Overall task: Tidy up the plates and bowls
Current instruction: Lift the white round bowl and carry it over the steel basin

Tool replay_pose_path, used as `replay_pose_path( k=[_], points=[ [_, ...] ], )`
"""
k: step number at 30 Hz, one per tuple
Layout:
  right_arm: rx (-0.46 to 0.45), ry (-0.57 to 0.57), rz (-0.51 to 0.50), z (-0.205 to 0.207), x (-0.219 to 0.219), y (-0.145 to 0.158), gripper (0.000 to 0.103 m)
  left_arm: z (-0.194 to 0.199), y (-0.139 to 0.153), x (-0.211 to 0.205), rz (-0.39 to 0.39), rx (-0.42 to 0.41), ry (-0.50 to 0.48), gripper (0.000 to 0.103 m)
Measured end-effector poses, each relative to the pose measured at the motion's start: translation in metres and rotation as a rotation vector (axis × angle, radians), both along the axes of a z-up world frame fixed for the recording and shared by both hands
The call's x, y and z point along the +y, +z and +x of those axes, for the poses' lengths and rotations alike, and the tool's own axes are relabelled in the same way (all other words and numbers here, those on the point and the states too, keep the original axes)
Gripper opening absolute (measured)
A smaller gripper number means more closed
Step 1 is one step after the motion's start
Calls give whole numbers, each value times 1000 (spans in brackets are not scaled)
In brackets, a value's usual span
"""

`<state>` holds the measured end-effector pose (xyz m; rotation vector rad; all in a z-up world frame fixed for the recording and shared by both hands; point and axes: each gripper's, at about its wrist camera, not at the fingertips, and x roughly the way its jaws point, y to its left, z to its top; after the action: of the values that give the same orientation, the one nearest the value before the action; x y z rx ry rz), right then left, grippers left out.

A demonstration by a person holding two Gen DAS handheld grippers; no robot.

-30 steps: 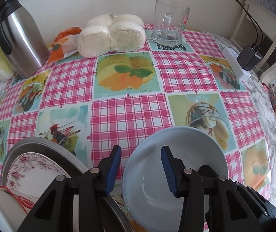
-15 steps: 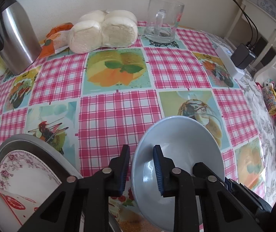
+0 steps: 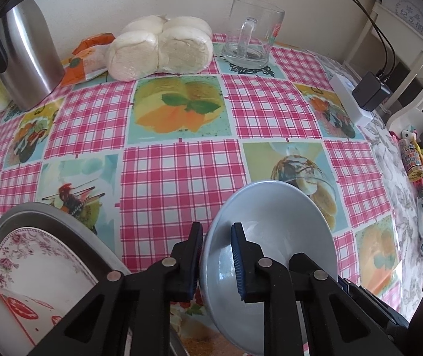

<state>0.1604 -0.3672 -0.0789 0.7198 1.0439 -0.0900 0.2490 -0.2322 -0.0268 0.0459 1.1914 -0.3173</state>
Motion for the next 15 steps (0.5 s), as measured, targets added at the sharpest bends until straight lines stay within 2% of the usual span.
replay_pose_path(
  k=[5,15],
  points=[
    [-25,-4,20,-1,1,10,12,1,9,5,-31,0,14,22],
    [-158,-22,-27,-14,-2,72,12,-12,75,9,-103,-127,-4,22]
  ],
)
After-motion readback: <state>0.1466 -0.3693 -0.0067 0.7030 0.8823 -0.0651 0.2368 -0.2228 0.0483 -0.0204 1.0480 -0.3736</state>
